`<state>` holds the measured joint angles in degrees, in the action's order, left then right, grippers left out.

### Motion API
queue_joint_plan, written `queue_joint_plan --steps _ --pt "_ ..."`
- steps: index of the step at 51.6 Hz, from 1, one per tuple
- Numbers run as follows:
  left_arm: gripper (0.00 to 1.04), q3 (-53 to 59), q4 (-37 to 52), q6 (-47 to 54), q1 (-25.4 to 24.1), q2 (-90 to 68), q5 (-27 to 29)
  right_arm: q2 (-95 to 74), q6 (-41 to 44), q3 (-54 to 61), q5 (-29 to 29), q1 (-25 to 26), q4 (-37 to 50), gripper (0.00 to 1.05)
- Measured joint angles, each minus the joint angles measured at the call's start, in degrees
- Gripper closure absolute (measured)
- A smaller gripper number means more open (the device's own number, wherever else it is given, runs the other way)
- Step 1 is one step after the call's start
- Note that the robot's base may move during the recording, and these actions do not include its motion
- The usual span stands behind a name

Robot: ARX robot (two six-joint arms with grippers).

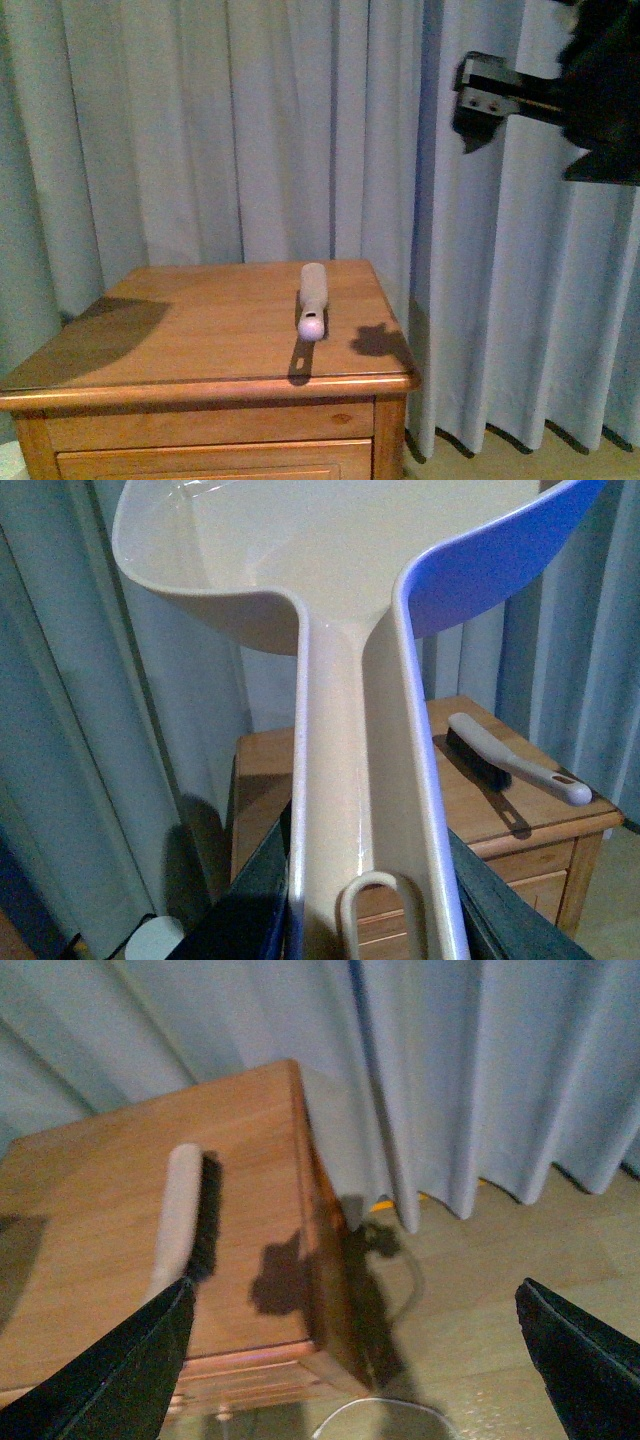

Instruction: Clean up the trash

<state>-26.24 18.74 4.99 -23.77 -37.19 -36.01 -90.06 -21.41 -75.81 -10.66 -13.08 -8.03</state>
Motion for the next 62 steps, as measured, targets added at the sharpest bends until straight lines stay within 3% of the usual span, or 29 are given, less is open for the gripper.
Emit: queue_joint_plan --steps 11,26,39,62 --pt "0.78 0.00 0.00 0.00 0.00 0.00 0.00 -17.68 -7.67 -21.18 0.52 -7.26 -13.03 0.07" --pt "0.78 0.00 0.00 0.00 0.00 0.00 0.00 -33.46 -11.15 -38.71 -1.53 -9.75 -20.41 0.07" --pt "0.78 0.00 0.00 0.00 0.00 0.00 0.00 -43.36 -12.00 -48.09 -1.51 -11.32 -25.53 0.07" --pt "0.78 0.00 0.00 0.00 0.00 0.00 0.00 -50.07 -13.14 -53.53 -0.63 -13.29 -29.57 0.07"
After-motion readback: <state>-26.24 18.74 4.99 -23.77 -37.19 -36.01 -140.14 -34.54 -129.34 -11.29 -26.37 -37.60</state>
